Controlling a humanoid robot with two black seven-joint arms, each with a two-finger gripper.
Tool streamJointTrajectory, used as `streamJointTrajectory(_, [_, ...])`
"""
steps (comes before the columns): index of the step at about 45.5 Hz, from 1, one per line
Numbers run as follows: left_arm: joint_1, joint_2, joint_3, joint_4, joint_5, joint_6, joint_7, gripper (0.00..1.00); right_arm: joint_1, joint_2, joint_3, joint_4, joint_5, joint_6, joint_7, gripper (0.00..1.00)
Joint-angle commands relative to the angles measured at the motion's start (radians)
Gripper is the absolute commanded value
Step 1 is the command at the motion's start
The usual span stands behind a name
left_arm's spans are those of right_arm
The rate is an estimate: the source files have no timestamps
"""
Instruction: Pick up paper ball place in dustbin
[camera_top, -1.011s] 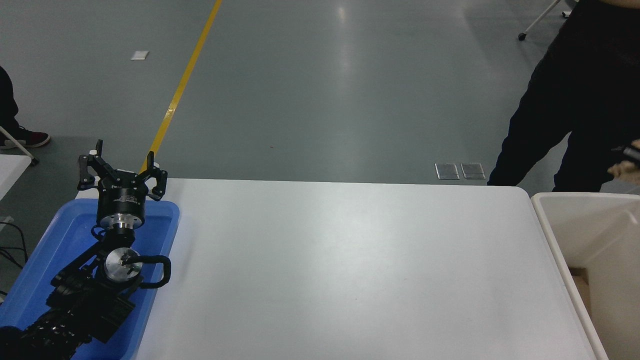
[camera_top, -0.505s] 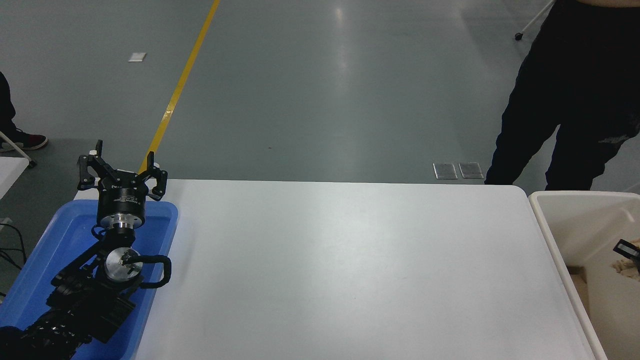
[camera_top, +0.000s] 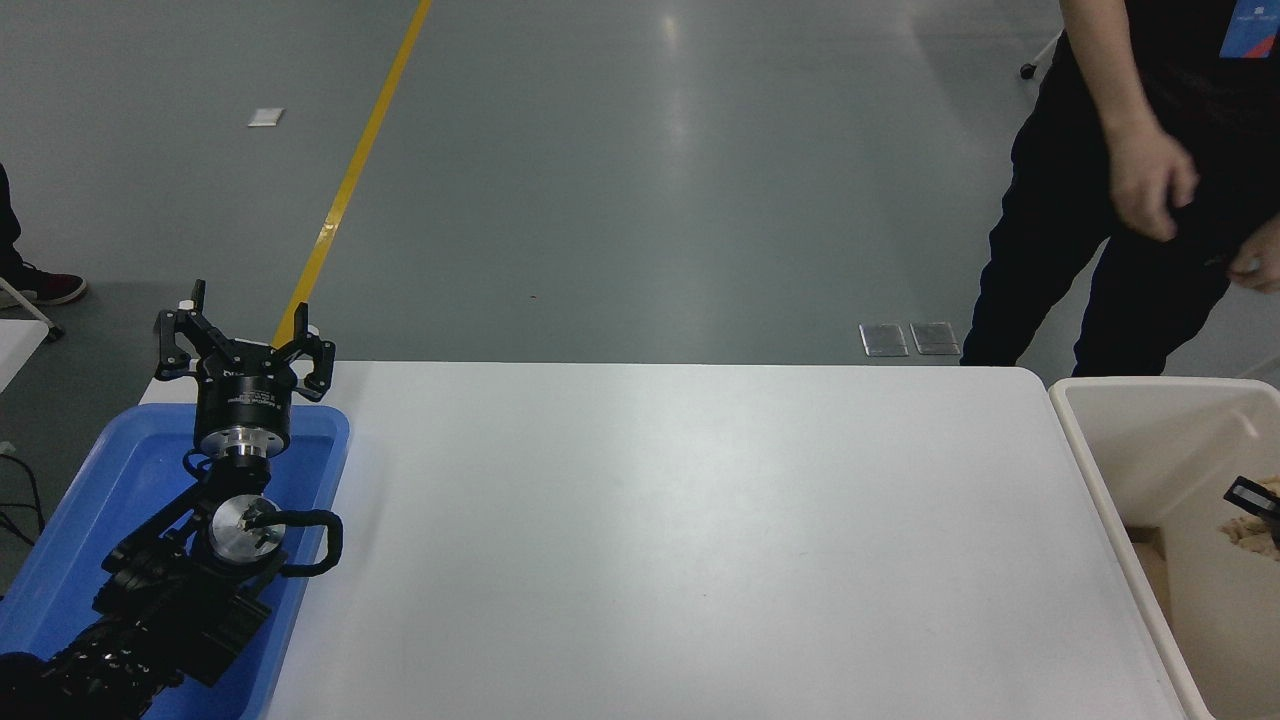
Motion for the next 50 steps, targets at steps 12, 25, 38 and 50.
streamJointTrajectory(12, [0.0,0.0,0.0,0.0,0.0,0.0,0.0,0.99,-0.002,0.002,0.006,0.012,0.002,-0.002,0.001,1.0])
streamJointTrajectory(25, [0.0,-0.001,0.0,0.0,0.0,0.0,0.0,0.99,-0.002,0.002,0.008,0.024,0.002,-0.001,0.001,1.0])
streamJointTrajectory(38, [0.0,-0.001,0.0,0.0,0.001,0.0,0.001,0.99,0.107,-0.037,-0.029,0.156,-0.021,0.025,0.001,1.0])
streamJointTrajectory(50, [0.0,-0.001,0.0,-0.001,0.002,-0.001,0.003,0.99,0.773,-0.223,-0.409,0.737,-0.067,0.298,0.001,1.0])
